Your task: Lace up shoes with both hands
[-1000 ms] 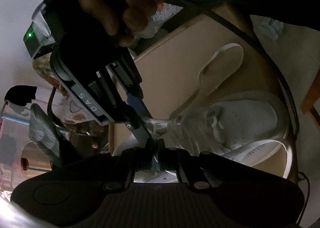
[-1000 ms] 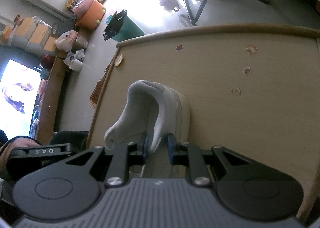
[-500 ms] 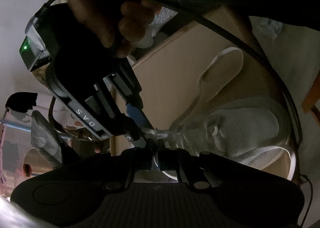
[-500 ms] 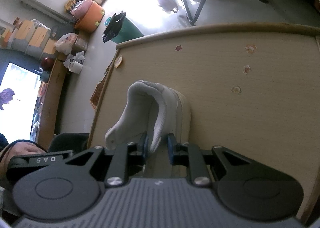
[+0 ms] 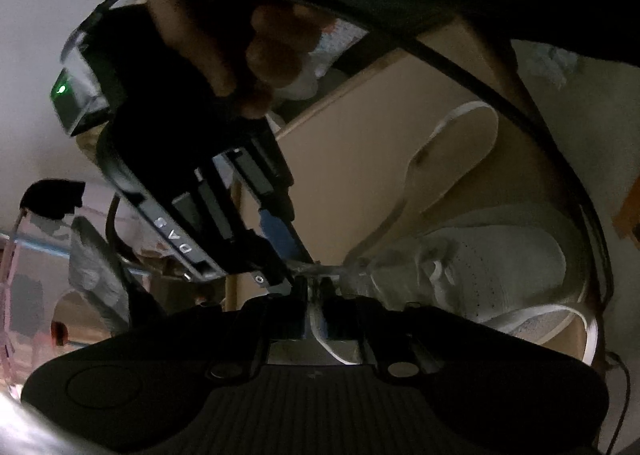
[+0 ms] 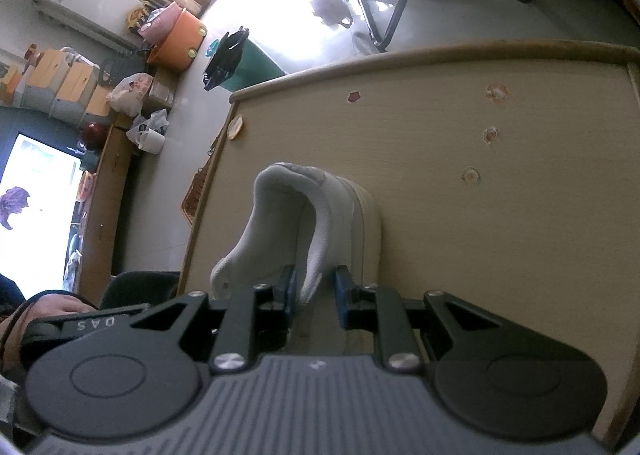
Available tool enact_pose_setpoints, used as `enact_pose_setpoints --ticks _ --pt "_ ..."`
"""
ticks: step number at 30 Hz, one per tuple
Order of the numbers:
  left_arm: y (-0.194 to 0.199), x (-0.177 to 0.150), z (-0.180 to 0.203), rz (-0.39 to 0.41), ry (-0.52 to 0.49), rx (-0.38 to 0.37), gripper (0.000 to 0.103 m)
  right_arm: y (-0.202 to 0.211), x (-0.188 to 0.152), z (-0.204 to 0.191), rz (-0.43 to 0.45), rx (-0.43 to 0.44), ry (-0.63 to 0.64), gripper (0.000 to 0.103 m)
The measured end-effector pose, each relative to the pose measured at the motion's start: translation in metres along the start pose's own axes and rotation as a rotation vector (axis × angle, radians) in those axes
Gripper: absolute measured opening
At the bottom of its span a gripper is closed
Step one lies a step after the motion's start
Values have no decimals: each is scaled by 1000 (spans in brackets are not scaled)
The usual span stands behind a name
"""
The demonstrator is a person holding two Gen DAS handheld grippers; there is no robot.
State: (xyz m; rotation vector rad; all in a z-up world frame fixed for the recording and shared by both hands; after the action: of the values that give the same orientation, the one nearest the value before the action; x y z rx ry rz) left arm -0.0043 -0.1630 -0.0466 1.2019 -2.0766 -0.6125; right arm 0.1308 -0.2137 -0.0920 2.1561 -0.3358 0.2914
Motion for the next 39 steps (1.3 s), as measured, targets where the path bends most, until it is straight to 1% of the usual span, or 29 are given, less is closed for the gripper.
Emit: enact_pose_setpoints --ticks 5,8,13,14,16,20,24,27,39 --pt "1 -9 0 -18 -8 23 17 0 0 1 2 2 -3 21" --pt "1 -13 -1 -28 6 25 17 0 -2 1 2 3 -4 21" --pt "3 -12 -4 -2 20 27 17 0 -2 1 1 4 -7 21" --pt "2 -11 -4 3 20 25 15 0 -2 1 1 4 -8 21" --pt "2 -9 -4 13 21 21 8 1 -2 1 2 5 -9 21" --pt "0 -8 -3 23 3 43 6 1 -2 2 4 7 -17 21" --pt "0 -9 2 27 -15 48 4 1 -2 4 9 6 -44 22" --pt "0 -9 3 30 -14 45 4 2 -2 5 17 5 -79 23" --pt "-2 -4 2 36 2 38 4 1 -3 8 31 11 -108 23"
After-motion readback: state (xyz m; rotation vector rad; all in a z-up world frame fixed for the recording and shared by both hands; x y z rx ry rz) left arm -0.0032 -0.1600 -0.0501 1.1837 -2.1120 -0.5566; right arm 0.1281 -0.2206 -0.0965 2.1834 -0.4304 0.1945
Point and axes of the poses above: each gripper's, at about its wrist camera, not at the fingertips, and y roughly against the way its jaws point, z to its right, x to its top, the point moved 10 cm from there along -y, roughly the way its jaws point, and after that the axes turned 7 degrees about y, right-handed, at the moved point
